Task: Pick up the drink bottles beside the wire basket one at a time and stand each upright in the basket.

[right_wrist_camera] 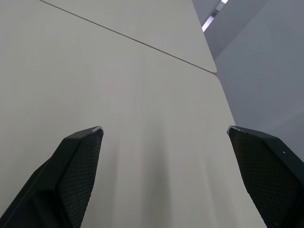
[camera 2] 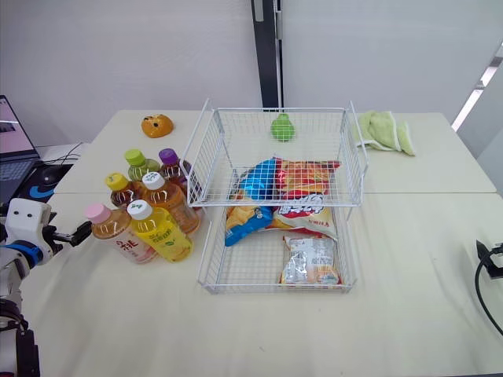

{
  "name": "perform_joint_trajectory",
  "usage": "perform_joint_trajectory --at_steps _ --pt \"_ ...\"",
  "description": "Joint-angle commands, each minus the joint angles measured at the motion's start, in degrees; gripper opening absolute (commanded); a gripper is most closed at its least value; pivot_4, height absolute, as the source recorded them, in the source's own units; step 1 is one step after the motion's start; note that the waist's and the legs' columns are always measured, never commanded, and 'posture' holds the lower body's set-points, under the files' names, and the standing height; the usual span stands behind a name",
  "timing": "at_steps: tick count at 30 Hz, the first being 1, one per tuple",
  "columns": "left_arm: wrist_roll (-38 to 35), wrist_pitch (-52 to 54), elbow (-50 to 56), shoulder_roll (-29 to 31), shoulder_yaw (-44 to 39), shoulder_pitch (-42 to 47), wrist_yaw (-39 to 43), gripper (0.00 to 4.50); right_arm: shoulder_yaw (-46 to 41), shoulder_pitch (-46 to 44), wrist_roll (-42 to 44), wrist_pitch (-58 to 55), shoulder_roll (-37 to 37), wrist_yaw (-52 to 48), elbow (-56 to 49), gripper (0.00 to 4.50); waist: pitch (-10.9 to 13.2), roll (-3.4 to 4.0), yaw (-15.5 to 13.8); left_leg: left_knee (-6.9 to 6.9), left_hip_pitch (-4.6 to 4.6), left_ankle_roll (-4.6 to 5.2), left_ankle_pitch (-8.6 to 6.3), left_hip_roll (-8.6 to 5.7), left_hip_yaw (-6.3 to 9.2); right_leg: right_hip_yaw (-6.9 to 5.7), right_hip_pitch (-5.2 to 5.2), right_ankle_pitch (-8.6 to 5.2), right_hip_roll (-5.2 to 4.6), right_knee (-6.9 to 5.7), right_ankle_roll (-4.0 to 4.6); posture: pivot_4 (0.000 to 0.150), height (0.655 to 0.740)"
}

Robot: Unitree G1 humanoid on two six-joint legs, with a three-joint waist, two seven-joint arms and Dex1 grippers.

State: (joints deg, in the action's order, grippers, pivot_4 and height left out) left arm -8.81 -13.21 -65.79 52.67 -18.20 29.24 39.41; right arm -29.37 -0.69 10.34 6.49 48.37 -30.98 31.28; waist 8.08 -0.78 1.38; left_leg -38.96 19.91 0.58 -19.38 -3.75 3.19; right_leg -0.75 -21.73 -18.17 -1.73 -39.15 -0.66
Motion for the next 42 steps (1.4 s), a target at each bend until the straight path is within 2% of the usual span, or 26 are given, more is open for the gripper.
perform_joint_trajectory --at_steps 1,19,24,27,34,39,42 --pt "-0.15 -1.29 0.61 1.13 -0.81 0.15 -0.88 4.48 -1.01 -0.39 0.50 0.96 1.30 0.20 -0.62 4.50 0.00 0.00 0.00 0.00 0.00 0.00 0.00 0.00 0.00 0.00 0.00 0.00 0.00 0.00 0.00 0.150 0.7400" --pt "-1.00 -0.21 -0.39 1.78 -1.87 0.48 -2.74 4.48 -1.71 -1.27 -0.93 1.93 2.28 3.11 1.53 4.50 0.00 0.00 0.01 0.00 0.00 0.00 0.00 0.00 -0.01 0.01 -0.01 0.00 0.00 -0.01 0.00 0.150 0.7400" --pt "-0.72 0.68 -0.88 1.71 -2.28 1.15 -7.04 4.48 -3.86 -4.04 1.74 0.22 4.19 2.25 0.22 4.50 0.00 0.00 0.13 0.00 0.00 0.00 0.00 0.00 -0.02 0.02 -0.01 0.00 0.00 -0.02 0.00 0.150 0.7400" --pt "-0.26 0.57 -1.28 1.47 -1.99 1.15 -7.59 4.48 -4.78 -8.79 7.22 -4.59 6.22 -1.97 -6.61 4.50 0.01 0.02 0.38 -0.01 -0.02 0.00 0.00 0.00 -0.12 0.11 -0.07 0.00 0.00 -0.13 0.00 0.150 0.7400" --pt "-6.19 2.28 -2.19 0.63 -6.55 2.17 0.36 4.48 1.73 -22.48 18.78 -22.49 10.33 -8.93 -28.39 4.50 -0.02 -0.04 0.24 -0.02 0.07 -0.02 0.01 0.17 -0.32 0.06 -0.46 0.00 0.05 -0.56 0.00 0.150 0.7400" --pt "-6.78 2.20 -1.45 -1.14 -6.81 1.33 0.76 4.48 5.69 -28.94 36.02 -39.91 11.74 -13.94 -44.56 4.50 -0.04 -0.09 -0.26 -0.13 0.36 -0.01 0.01 0.16 -0.29 0.03 -0.55 0.00 0.04 -0.39 0.00 0.150 0.7400" --pt "-7.03 2.15 -1.21 -1.77 -6.97 0.91 1.12 4.48 8.32 -32.57 45.68 -48.86 11.56 -13.01 -52.11 4.50 -0.05 -0.10 -0.76 -0.32 0.65 -0.01 0.00 0.16 -0.20 -0.04 -0.73 0.02 0.04 -0.37 0.03 0.150 0.7400"
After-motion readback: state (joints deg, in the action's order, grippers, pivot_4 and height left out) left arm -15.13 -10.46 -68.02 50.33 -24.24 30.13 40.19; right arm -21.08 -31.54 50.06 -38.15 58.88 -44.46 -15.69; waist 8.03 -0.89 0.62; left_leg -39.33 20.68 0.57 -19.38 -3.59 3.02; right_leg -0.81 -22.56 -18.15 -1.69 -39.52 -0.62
